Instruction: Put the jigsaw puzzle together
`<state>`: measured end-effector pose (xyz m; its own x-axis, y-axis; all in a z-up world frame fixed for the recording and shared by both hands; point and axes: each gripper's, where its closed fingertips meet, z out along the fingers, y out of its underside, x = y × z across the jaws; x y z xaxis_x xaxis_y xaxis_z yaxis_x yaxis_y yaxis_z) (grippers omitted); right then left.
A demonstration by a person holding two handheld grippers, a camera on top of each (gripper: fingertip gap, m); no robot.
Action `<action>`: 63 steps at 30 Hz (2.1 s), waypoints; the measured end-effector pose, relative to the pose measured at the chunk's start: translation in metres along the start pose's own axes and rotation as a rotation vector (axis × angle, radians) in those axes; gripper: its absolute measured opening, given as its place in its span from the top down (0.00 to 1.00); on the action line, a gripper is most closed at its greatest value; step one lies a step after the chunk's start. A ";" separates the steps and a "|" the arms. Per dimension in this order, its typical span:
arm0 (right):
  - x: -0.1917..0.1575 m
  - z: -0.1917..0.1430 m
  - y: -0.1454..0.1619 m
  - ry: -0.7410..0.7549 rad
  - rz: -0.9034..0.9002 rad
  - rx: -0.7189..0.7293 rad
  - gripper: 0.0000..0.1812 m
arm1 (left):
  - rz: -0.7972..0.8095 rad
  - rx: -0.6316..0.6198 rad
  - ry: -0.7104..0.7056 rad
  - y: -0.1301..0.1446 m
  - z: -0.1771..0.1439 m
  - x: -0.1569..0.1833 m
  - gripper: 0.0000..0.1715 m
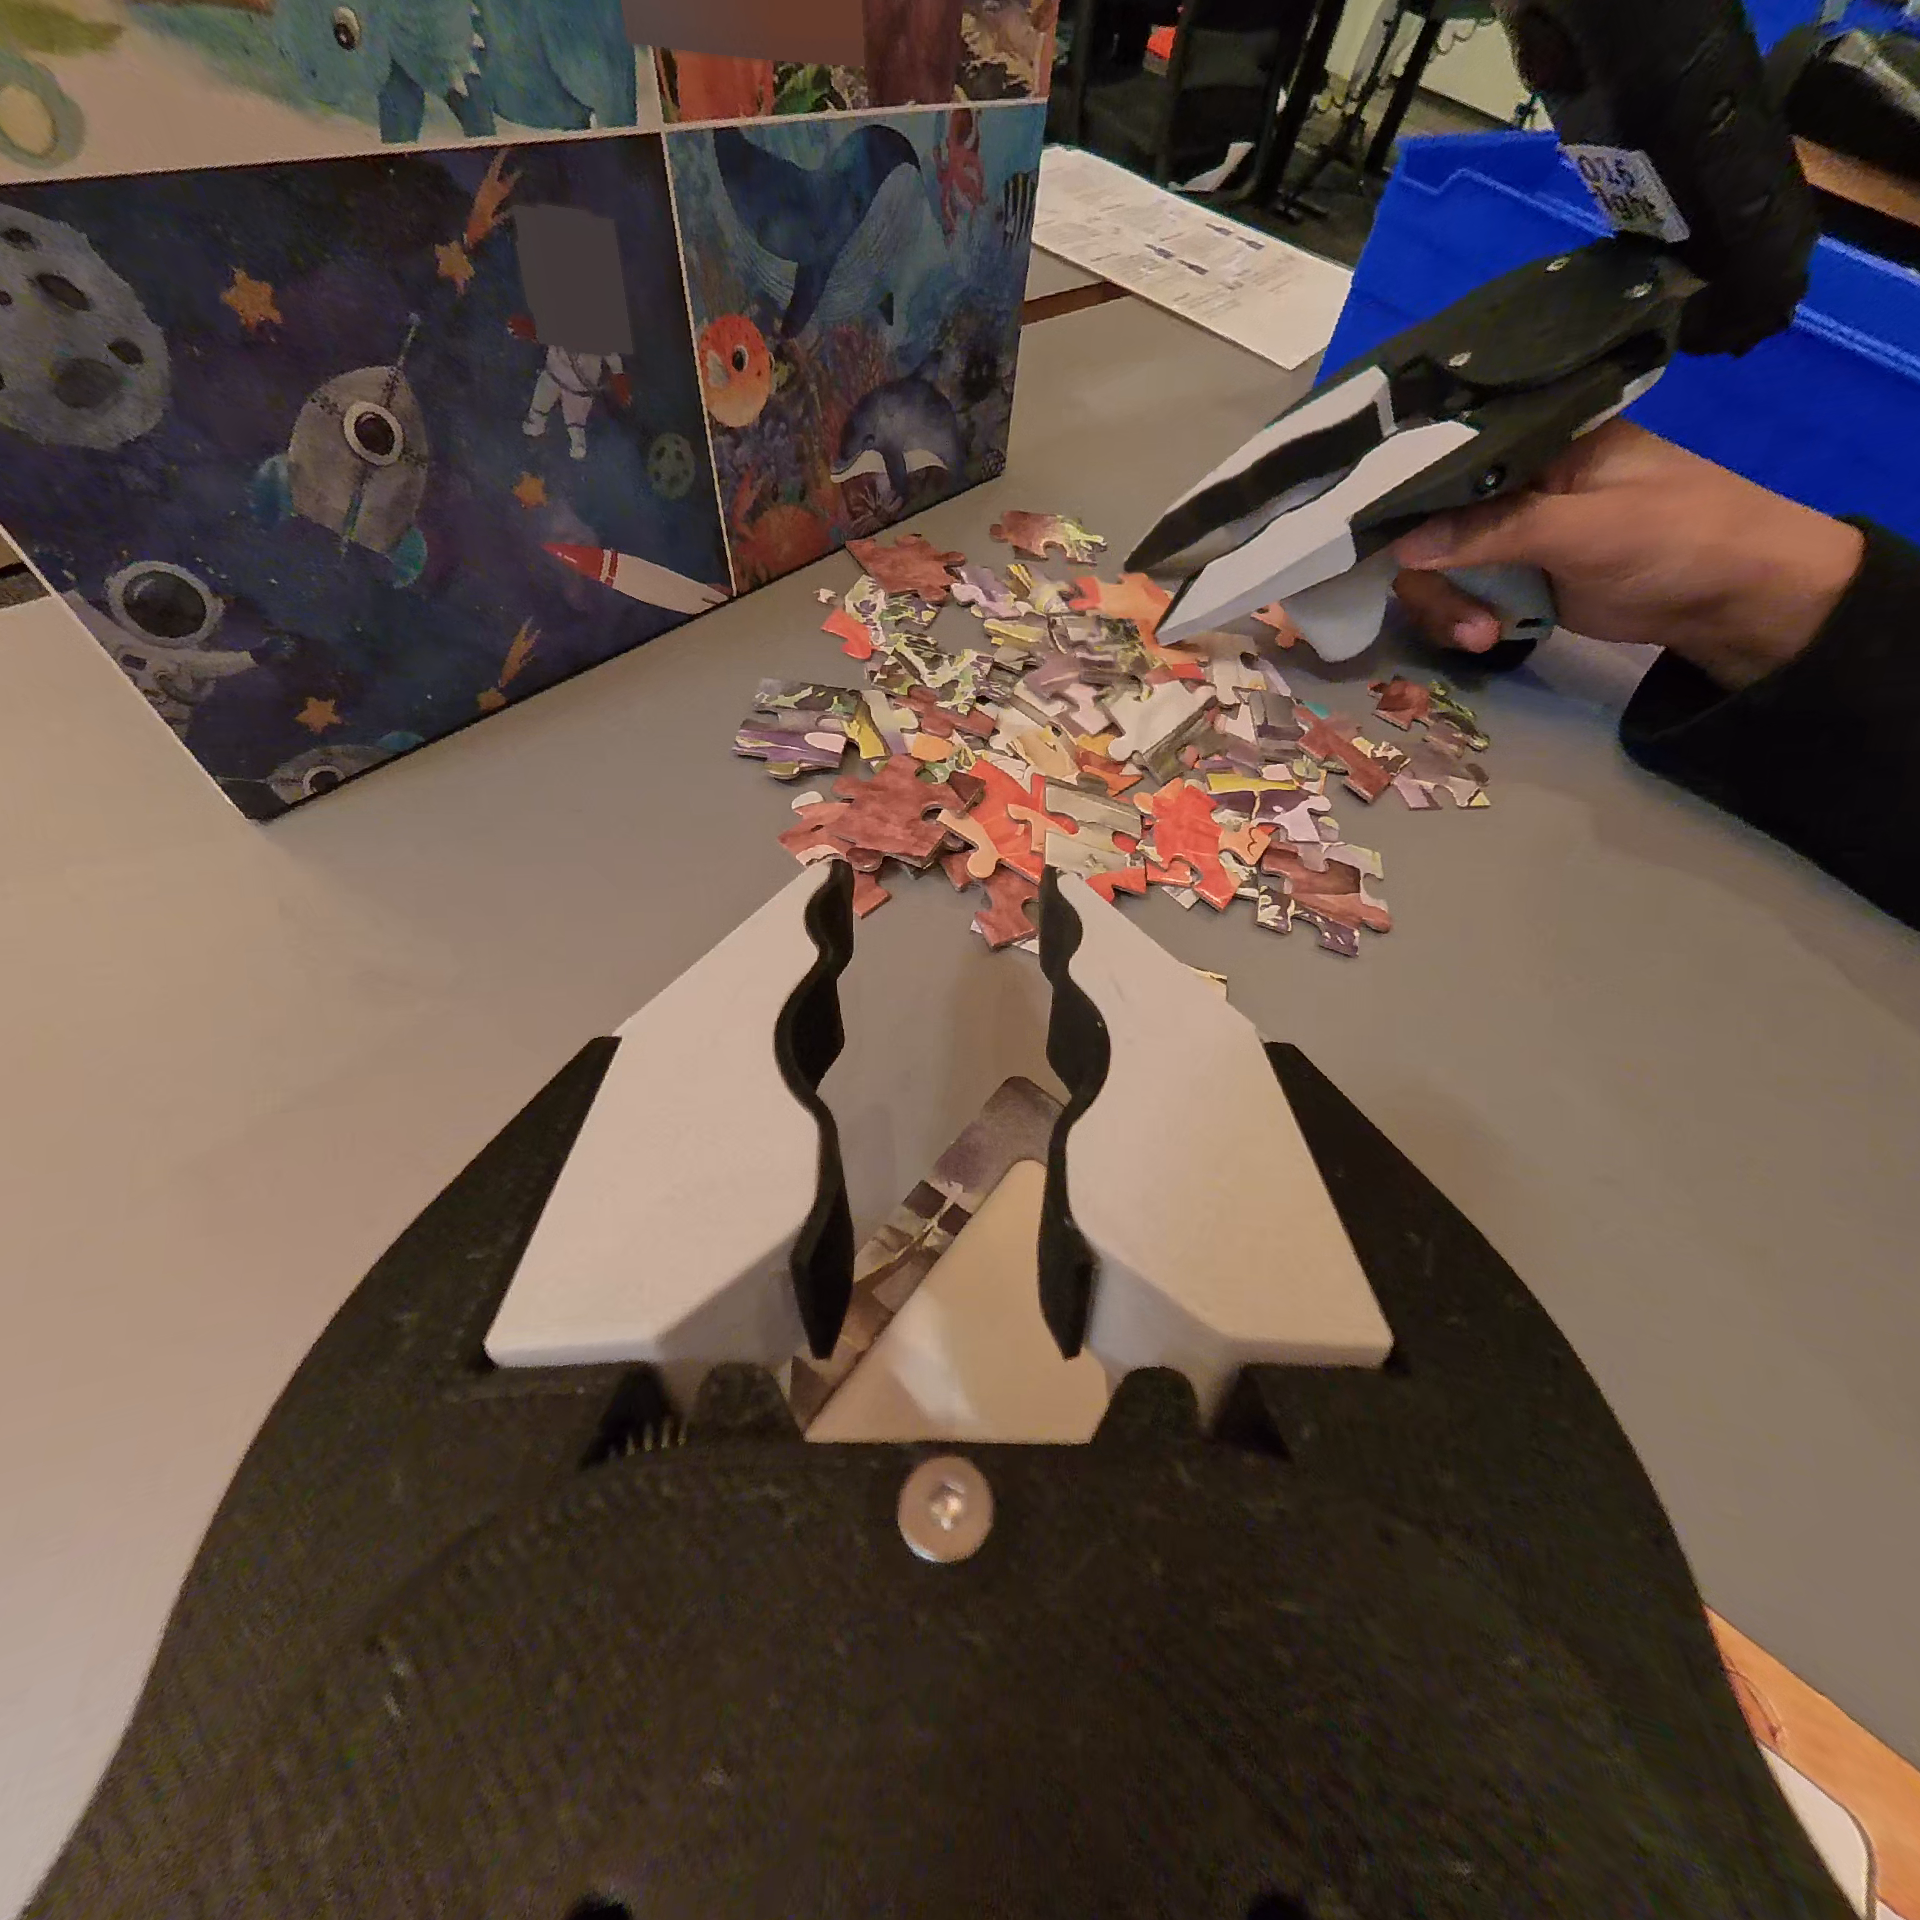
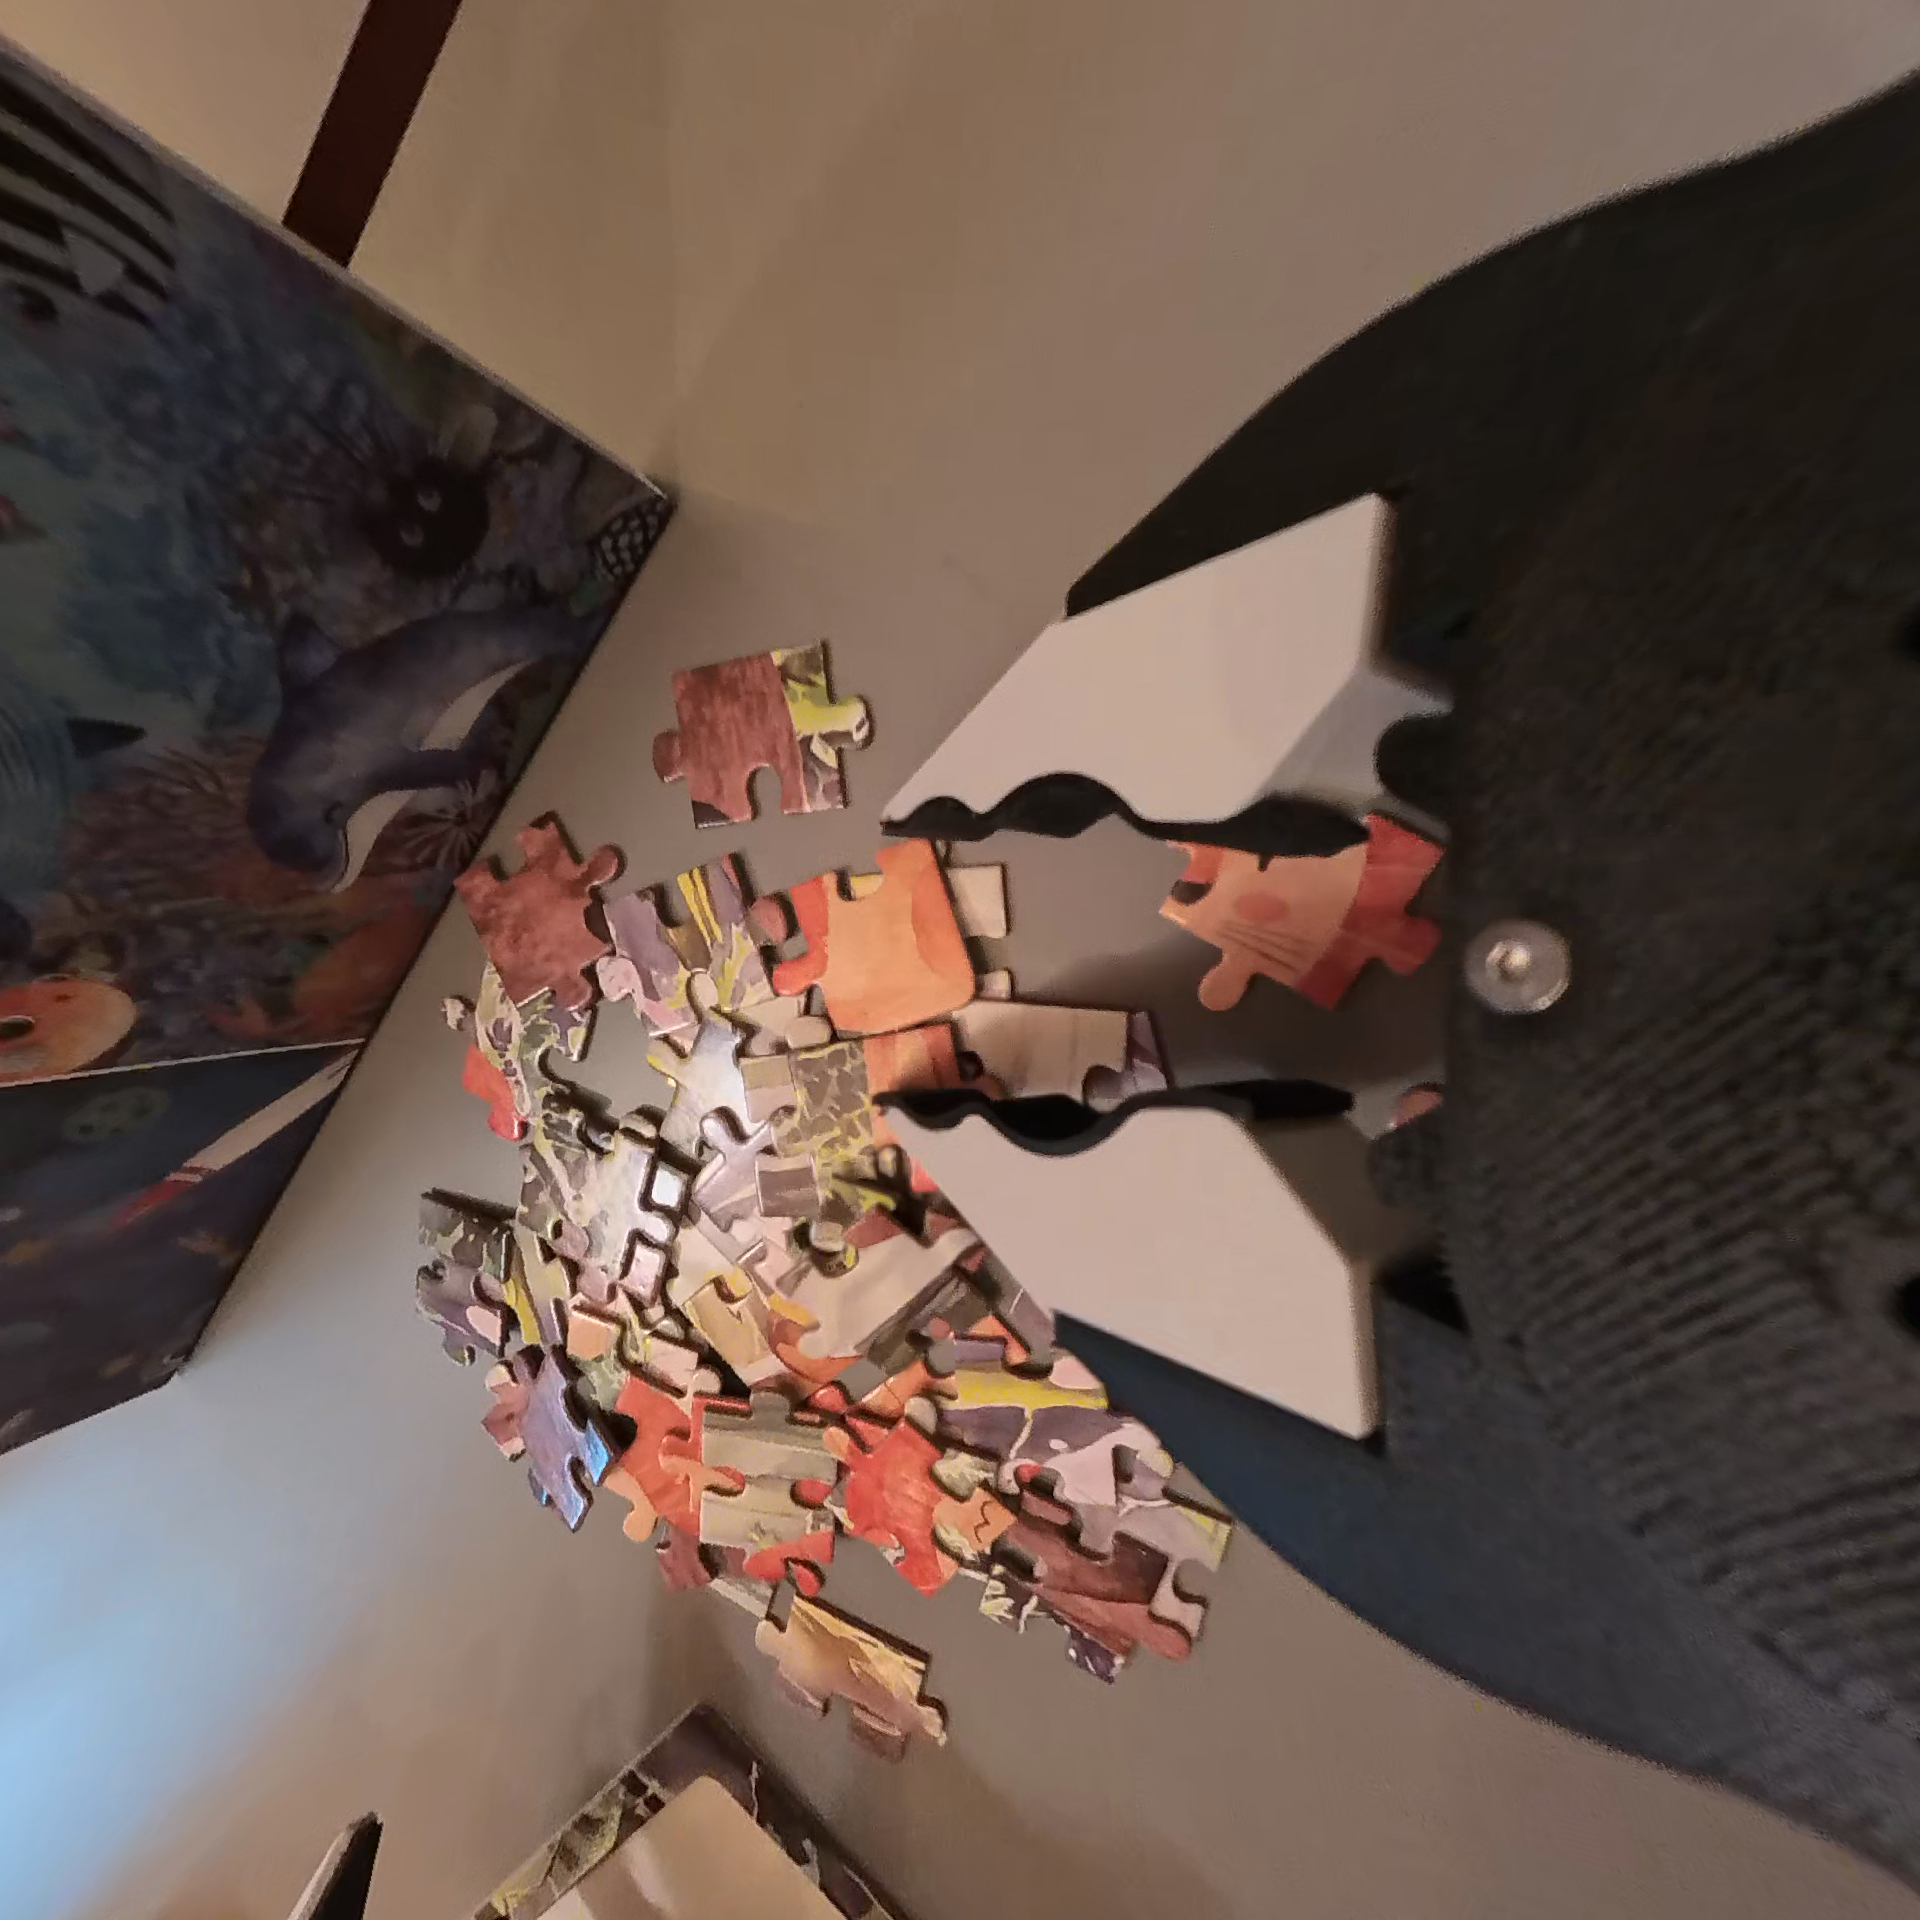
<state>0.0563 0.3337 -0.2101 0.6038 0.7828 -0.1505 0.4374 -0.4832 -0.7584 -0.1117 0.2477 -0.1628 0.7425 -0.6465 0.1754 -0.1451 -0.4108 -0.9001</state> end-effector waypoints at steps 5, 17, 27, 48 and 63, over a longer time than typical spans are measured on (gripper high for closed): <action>0.006 -0.005 0.001 0.036 -0.002 0.013 0.89 | 0.004 0.001 -0.001 0.000 0.000 0.000 0.80; -0.006 -0.016 0.005 -0.006 -0.027 0.017 0.87 | 0.023 -0.004 -0.007 0.000 0.000 0.002 0.80; -0.014 -0.004 0.005 -0.061 -0.085 -0.007 0.74 | 0.025 -0.006 -0.007 0.001 0.001 0.002 0.80; -0.017 -0.021 0.015 -0.008 -0.206 -0.025 0.82 | 0.041 -0.008 -0.012 0.001 0.001 0.003 0.80; -0.041 -0.016 0.020 -0.098 -0.262 -0.041 0.77 | 0.049 -0.011 -0.015 0.001 0.001 0.004 0.80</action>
<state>0.0515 0.2857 -0.2090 0.4006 0.9161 -0.0148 0.5975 -0.2735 -0.7538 -0.1085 0.2455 -0.1638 0.7440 -0.6565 0.1248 -0.1888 -0.3857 -0.9031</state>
